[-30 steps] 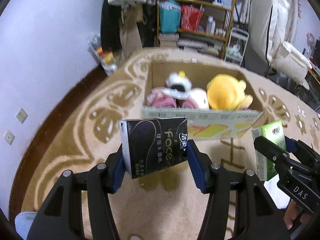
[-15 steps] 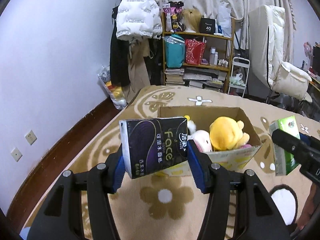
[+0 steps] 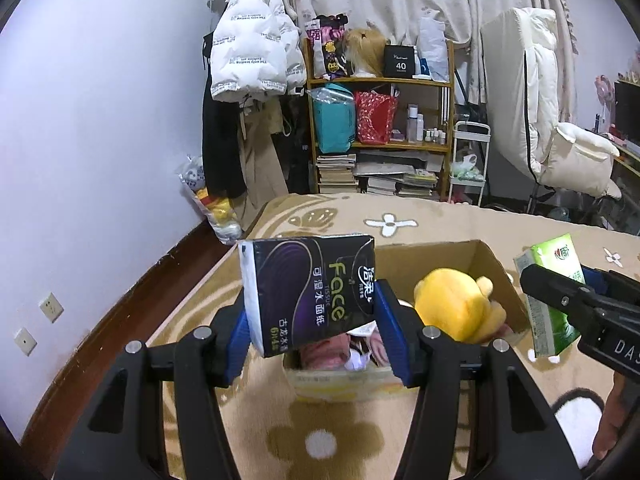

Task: Organize soft objects
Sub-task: 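Lift both tissue packs with both tools and carry them over the box, then open both tools to drop the tissue packs into the box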

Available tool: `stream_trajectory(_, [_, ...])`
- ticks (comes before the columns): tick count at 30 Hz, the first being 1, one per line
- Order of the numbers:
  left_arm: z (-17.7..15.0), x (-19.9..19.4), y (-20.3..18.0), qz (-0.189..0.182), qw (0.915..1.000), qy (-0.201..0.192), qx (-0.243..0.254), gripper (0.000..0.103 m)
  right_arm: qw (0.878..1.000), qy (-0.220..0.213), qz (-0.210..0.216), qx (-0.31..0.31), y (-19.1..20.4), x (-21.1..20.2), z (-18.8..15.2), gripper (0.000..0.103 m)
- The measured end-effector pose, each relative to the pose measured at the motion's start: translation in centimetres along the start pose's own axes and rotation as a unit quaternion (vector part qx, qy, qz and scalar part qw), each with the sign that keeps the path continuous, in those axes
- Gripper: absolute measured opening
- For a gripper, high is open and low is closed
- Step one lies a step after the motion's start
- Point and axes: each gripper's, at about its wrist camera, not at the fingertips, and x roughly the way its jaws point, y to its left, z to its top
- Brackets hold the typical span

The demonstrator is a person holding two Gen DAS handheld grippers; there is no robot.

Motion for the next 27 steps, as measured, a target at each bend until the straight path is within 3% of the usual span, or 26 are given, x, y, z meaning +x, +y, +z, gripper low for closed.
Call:
stream_trajectory(11, [1.5, 3.8, -0.7, 0.012, 0.9996, 0.013, 0.022, 0.056, 1.0, 0.003, 0.007, -0.01, -1.2, 3.3, 2.4, 0.058])
stream_trajectory(21, [0.9, 6.3, -1.5, -0.006, 0.9989, 0.041, 0.025, 0.056, 0.999, 0.025, 0.013, -0.018, -2.9, 6.7, 3.6, 0.058])
stream_trajectory(27, [0.5, 7.7, -1.8, -0.022, 0.9977, 0.06, 0.023, 0.058, 0.998, 0.042, 0.043, 0.004, -3.9, 8.5, 3.7, 0.059])
